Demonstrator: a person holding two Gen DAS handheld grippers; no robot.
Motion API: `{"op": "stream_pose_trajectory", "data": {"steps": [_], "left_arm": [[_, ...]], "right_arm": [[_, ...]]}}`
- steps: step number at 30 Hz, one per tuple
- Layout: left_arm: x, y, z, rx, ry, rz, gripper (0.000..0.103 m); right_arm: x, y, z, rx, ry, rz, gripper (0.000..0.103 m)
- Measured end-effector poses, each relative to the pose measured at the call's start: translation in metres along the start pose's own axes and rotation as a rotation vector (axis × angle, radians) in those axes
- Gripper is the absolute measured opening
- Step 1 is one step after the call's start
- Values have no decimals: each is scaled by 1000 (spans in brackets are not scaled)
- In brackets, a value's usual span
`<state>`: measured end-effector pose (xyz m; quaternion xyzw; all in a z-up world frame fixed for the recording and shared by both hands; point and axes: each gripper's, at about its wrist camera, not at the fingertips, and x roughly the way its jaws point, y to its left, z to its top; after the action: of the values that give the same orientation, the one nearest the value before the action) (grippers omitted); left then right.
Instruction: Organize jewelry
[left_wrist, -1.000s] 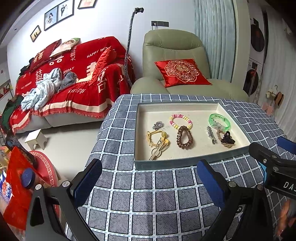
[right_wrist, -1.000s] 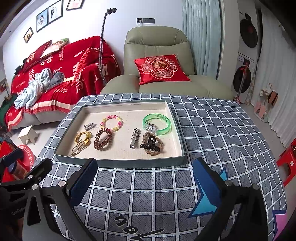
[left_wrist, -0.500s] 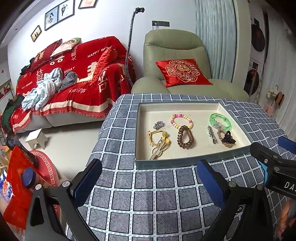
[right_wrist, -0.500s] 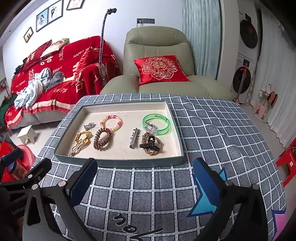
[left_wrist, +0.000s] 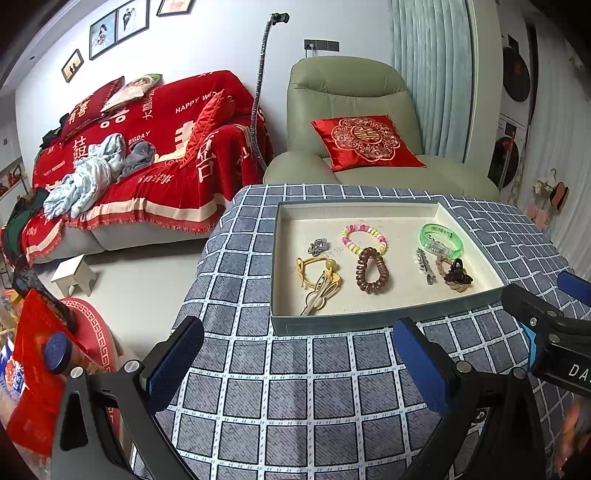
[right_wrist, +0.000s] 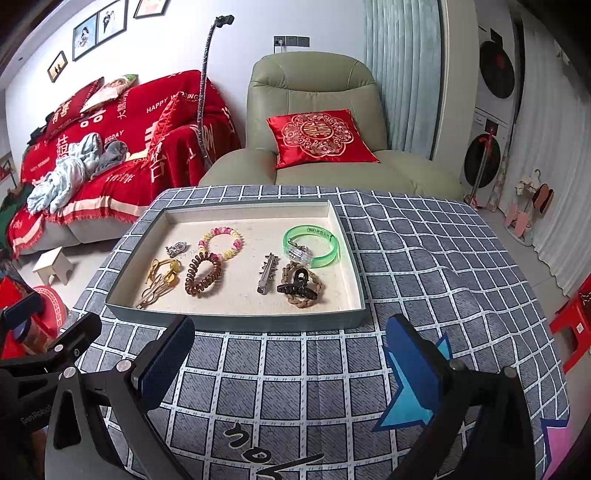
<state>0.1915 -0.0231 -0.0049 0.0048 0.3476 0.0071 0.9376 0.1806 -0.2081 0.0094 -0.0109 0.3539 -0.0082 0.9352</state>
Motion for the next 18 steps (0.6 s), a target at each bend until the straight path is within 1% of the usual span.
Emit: {"op": "stream_pose_trajectory", "data": {"steps": [18], "left_arm": [[2, 1, -1, -3, 5, 0, 103]], "right_arm": [[0, 1, 0, -1, 0, 0, 103]]}}
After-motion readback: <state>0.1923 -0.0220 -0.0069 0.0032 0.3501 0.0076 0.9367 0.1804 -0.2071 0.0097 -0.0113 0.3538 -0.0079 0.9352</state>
